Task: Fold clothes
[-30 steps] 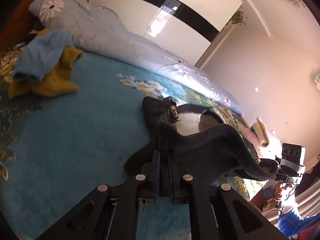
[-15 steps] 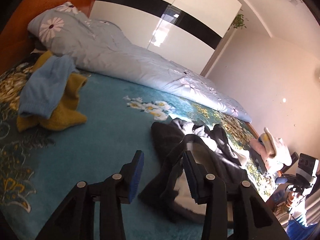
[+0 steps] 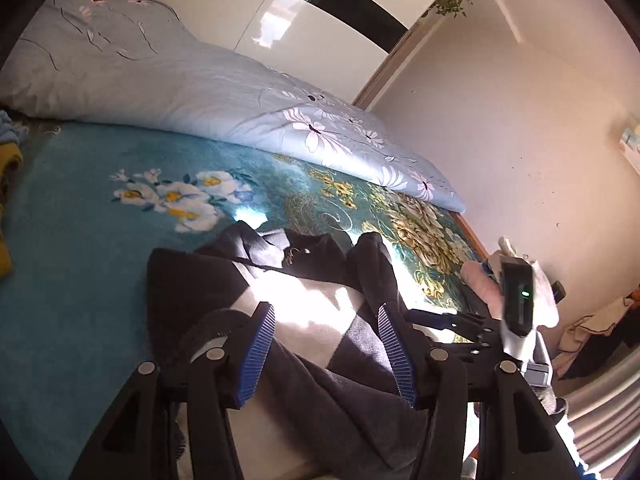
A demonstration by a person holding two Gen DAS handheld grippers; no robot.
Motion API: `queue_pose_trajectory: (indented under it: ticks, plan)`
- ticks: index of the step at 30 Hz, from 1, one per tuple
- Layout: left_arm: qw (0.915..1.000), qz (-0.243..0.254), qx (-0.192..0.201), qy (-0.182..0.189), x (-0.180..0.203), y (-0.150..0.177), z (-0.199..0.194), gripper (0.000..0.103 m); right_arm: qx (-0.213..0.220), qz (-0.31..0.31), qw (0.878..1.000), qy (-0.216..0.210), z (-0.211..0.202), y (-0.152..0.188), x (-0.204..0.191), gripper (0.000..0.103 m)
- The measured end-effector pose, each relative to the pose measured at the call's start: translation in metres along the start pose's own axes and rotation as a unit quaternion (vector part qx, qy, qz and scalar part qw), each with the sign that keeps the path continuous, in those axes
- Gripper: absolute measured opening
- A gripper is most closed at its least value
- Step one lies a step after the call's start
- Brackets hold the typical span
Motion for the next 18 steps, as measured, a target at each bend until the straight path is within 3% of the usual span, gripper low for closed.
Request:
queue_pose_trajectory:
  ticks: [2,3,6,11,14,16,18]
  plan:
    - [0.9999,0.006,-0.01,-0.006,0.003,0.007,0.002,0.058,-0.015,0.003,1.0,0.02,0.017,-0.001,0.004,0.06]
    - [0.9998,0.011,-0.015,-0.008,0.004,0.01,0.003,0.058,-0.01,0.015,0.999,0.027,0.016,-0.001,0.012,0.044]
    - [0.9989,0.036,-0.029,-0.009,0.015,0.013,0.008,0.059,0.023,0.064,0.997,0.042,-0.004,0.001,0.045,0.011]
    - [0.9942,0.087,-0.061,0.018,0.051,0.022,0.034,0.063,0.077,0.146,0.984,0.068,-0.036,0.005,0.102,0.009]
    - [0.9878,0.118,-0.096,0.035,0.077,0.035,0.06,0.063,0.112,0.213,0.962,0.128,-0.069,0.023,0.16,0.009]
    - [0.982,0.139,-0.12,0.046,0.095,0.047,0.077,0.063,0.111,0.236,0.952,0.161,-0.079,0.041,0.184,0.009]
    - [0.9738,0.163,-0.147,0.058,0.113,0.061,0.093,0.063,0.092,0.24,0.951,0.174,-0.075,0.064,0.192,0.009]
Point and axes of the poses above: each gripper's, at about its wrist camera, not at the fingertips, and z roughly the way its jaws point, x to its right, y to its underside, the point moved 9 cm from there along z, roughly the way its jaws point, and after that the axes turned 5 degrees about y, right-handed, at the moved point
